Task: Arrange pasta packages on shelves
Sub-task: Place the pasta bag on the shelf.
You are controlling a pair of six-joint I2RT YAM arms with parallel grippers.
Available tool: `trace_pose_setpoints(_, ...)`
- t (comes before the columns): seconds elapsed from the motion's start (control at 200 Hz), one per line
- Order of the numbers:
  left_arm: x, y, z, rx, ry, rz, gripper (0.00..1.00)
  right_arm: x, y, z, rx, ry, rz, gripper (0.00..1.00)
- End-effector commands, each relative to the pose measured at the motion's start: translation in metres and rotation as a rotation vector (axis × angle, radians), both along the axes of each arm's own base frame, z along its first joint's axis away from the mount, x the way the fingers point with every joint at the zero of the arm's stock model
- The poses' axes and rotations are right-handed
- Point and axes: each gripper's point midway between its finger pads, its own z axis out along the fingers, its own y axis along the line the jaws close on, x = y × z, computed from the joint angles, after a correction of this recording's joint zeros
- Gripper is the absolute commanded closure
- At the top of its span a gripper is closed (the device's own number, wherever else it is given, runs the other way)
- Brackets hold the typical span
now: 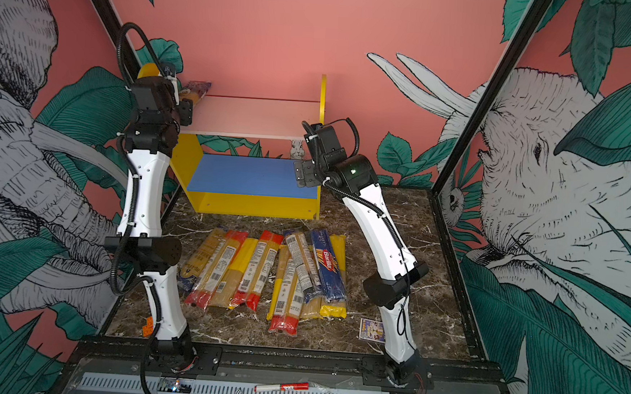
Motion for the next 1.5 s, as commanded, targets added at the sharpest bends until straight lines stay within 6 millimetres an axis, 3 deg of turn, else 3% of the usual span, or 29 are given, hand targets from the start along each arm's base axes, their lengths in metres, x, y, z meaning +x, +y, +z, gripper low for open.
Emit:
trace_pose_setpoints(0.0,-0.020,0.000,0.028,-0.029,-0.071,-0.014,0.16,-0.001,-0.010,0.003,-0.011,-0.004,-0.030,0.01)
trace_pose_setpoints(0.19,-0.032,-0.027,0.029,-0.044,-0.052,-0.089,0.06,-0.006,-0.014,0.005,-0.019,-0.001,-0.029,0.01)
trace_pose_setpoints(0.425,-0.060,-0.070,0.026,-0.035,-0.010,-0.165,0.06,-0.018,-0.024,0.008,-0.034,0.007,-0.026,0.01)
trace_pose_setpoints(0.56,-0.083,-0.084,0.016,-0.089,0.010,-0.203,0.05,-0.029,-0.031,0.007,-0.039,0.019,-0.023,0.01)
trace_pose_setpoints(0.775,-0.127,-0.100,-0.018,-0.190,0.086,-0.247,0.04,-0.057,-0.050,0.003,-0.045,0.045,-0.028,0.01)
trace_pose_setpoints(1.0,-0.183,-0.136,-0.072,-0.331,0.226,-0.293,0.04,-0.090,-0.070,-0.005,-0.053,0.085,-0.033,0.01)
trace_pose_setpoints(1.08,-0.203,-0.153,-0.098,-0.401,0.288,-0.304,0.04,-0.094,-0.076,-0.017,-0.084,0.120,-0.048,0.01)
trace_pose_setpoints(1.11,-0.211,-0.159,-0.109,-0.430,0.312,-0.306,0.04,-0.103,-0.084,-0.008,-0.070,0.106,-0.055,0.01)
trace_pose_setpoints(1.24,-0.245,-0.184,-0.153,-0.544,0.411,-0.306,0.04,-0.116,-0.096,-0.019,-0.084,0.140,-0.076,0.01)
trace_pose_setpoints(1.375,-0.272,-0.214,-0.201,-0.631,0.508,-0.308,0.02,-0.129,-0.108,-0.028,-0.087,0.159,-0.098,0.01)
trace_pose_setpoints(1.495,-0.291,-0.254,-0.239,-0.643,0.605,-0.337,0.02,-0.139,-0.117,-0.033,-0.093,0.184,-0.114,0.01)
